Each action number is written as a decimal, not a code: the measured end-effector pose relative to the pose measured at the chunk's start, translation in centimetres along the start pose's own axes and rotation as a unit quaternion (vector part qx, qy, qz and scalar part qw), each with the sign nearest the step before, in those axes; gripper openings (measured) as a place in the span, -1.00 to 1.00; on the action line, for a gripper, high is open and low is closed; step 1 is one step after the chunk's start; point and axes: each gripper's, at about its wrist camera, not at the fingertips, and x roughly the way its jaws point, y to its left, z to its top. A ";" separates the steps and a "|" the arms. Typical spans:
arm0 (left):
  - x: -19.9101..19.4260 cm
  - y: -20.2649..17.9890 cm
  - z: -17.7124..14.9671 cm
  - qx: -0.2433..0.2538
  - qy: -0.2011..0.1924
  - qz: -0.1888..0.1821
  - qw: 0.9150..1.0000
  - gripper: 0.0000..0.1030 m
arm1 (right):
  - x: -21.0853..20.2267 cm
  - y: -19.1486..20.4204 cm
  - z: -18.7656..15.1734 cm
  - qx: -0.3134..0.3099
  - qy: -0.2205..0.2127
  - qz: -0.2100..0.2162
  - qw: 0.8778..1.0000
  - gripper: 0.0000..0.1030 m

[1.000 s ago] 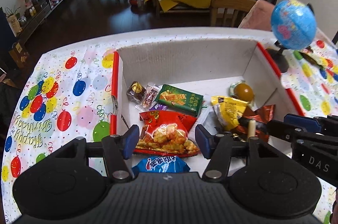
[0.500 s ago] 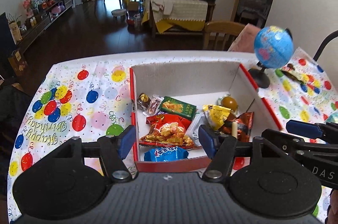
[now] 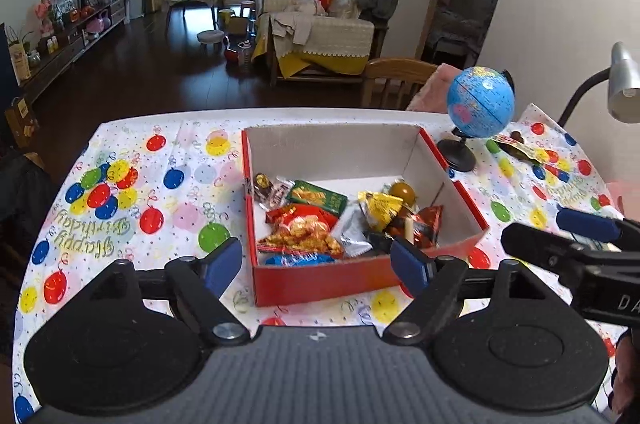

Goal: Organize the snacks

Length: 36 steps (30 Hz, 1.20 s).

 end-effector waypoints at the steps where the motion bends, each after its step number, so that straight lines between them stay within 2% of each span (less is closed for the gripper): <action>1: -0.3 0.0 -0.2 0.000 -0.001 -0.001 1.000 0.66 | -0.3 0.1 -0.1 -0.002 -0.004 0.001 1.000 0.80; 6: -1.7 -0.5 -1.0 0.010 -0.006 -0.016 1.000 0.67 | -1.8 0.5 -0.5 -0.004 -0.018 0.010 1.000 1.00; 13: -3.6 -0.7 -1.8 0.011 -0.009 -0.027 1.000 0.68 | -3.3 0.7 -0.9 0.014 -0.036 0.020 0.999 0.99; 16: -4.3 -0.9 -2.2 0.013 -0.002 -0.017 1.000 0.68 | -3.9 0.8 -1.1 0.017 -0.037 0.021 0.999 0.99; 21: -5.8 -0.8 -2.7 0.014 -0.016 -0.003 1.000 0.68 | -4.7 1.2 -1.5 0.025 -0.038 0.022 0.999 0.99; 36: -8.5 -0.6 -3.1 0.009 -0.036 0.004 0.999 0.68 | -6.5 1.8 -2.6 0.044 -0.035 0.020 0.998 0.99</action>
